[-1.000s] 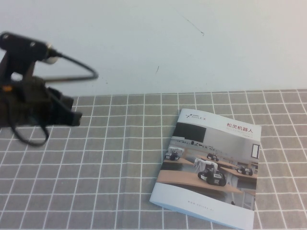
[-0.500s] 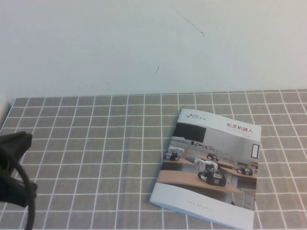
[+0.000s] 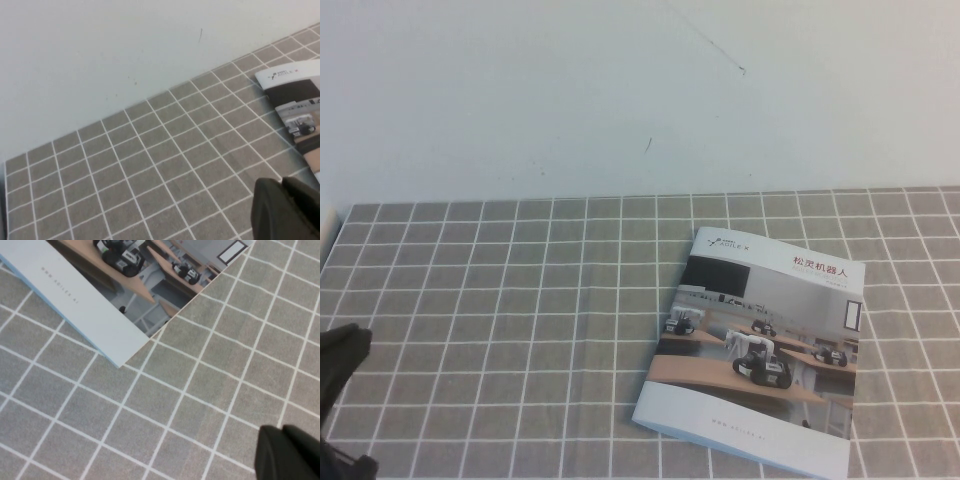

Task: Close book
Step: 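Close the open booklet and leave it lying on the table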

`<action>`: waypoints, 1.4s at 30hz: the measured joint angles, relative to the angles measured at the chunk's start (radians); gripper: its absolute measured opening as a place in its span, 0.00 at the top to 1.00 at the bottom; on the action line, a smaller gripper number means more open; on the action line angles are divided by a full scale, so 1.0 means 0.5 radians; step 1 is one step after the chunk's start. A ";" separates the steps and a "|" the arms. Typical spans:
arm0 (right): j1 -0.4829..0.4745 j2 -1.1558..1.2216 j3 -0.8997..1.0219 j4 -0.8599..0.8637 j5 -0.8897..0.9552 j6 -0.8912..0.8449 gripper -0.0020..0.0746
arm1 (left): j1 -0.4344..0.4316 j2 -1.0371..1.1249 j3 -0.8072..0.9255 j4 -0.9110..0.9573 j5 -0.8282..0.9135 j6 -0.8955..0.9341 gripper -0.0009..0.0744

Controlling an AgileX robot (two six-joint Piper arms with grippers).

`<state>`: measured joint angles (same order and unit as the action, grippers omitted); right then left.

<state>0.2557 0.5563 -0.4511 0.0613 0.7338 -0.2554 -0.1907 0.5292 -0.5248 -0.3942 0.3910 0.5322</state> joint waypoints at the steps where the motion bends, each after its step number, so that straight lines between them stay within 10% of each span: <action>1: 0.000 0.000 0.000 0.000 0.003 0.000 0.98 | 0.000 0.000 0.000 0.000 0.019 0.003 0.99; 11: 0.000 0.000 0.000 0.000 0.008 0.000 0.98 | 0.000 0.000 0.003 0.042 0.184 -0.032 0.99; 20: 0.000 0.000 0.000 0.000 0.008 0.000 0.98 | 0.059 -0.196 0.101 0.828 0.010 -0.060 0.99; 42: 0.000 -0.009 0.001 0.020 0.019 0.000 0.98 | 0.333 -1.076 1.069 1.002 -0.077 -0.785 0.99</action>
<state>0.2557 0.5520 -0.4505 0.0711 0.7433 -0.2554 -0.0242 -0.0087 0.0096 0.1071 0.3525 0.1398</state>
